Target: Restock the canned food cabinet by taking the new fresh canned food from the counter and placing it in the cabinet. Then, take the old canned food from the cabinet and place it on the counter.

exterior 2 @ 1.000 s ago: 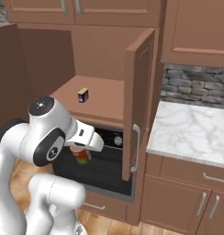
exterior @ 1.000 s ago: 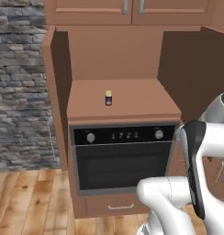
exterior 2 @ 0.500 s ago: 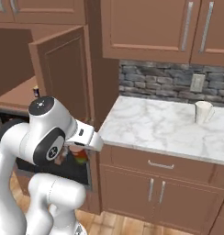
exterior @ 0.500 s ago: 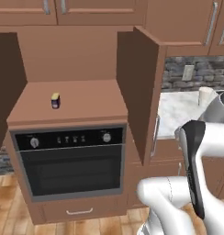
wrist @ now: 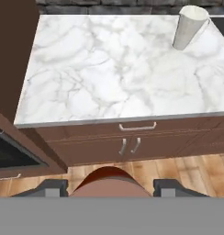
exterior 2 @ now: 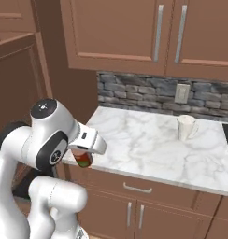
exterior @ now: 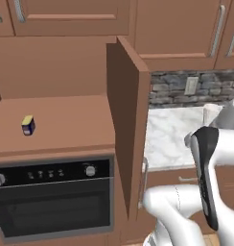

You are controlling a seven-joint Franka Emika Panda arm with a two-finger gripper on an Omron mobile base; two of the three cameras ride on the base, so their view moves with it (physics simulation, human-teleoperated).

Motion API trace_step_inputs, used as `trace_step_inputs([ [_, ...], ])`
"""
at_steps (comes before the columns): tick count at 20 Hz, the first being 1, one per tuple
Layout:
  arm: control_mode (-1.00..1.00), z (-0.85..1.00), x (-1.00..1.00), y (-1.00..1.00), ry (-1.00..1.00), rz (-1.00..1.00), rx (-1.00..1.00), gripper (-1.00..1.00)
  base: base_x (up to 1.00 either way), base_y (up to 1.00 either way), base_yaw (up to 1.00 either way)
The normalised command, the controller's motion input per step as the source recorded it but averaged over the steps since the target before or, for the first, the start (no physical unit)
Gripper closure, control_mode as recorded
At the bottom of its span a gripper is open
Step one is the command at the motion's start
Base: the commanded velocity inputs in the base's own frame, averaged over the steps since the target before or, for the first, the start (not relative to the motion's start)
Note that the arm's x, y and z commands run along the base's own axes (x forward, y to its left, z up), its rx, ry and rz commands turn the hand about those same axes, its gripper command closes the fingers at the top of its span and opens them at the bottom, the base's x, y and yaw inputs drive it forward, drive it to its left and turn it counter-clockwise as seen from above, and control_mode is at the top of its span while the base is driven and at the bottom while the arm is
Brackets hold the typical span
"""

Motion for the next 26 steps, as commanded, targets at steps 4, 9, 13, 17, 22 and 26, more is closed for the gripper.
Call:
trace_step_inputs([
  [4, 1.0, 0.0, 0.0, 0.0, 0.0, 0.0, 0.0, 1.0, 0.84, 0.0, 0.02],
  [9, -1.0, -0.02, 0.1, -0.05, 0.0, 0.01, 0.0, 1.0, 0.54, -0.09, 0.04],
  [13, -1.0, -0.35, 0.47, -0.25, 0.0, 0.07, 0.0, 1.0, 0.0, 0.0, 0.0],
  [17, -1.0, -0.66, 0.61, -0.07, 0.02, 0.07, 0.0, 1.0, 0.0, 0.0, 0.0],
  [22, -1.0, -0.63, 0.67, 0.0, 0.03, 0.03, 0.0, 1.0, 0.0, 0.0, 0.0],
  [26, -1.0, -0.56, 0.72, 0.0, 0.03, 0.0, 0.0, 1.0, 0.0, 0.0, 0.0],
])
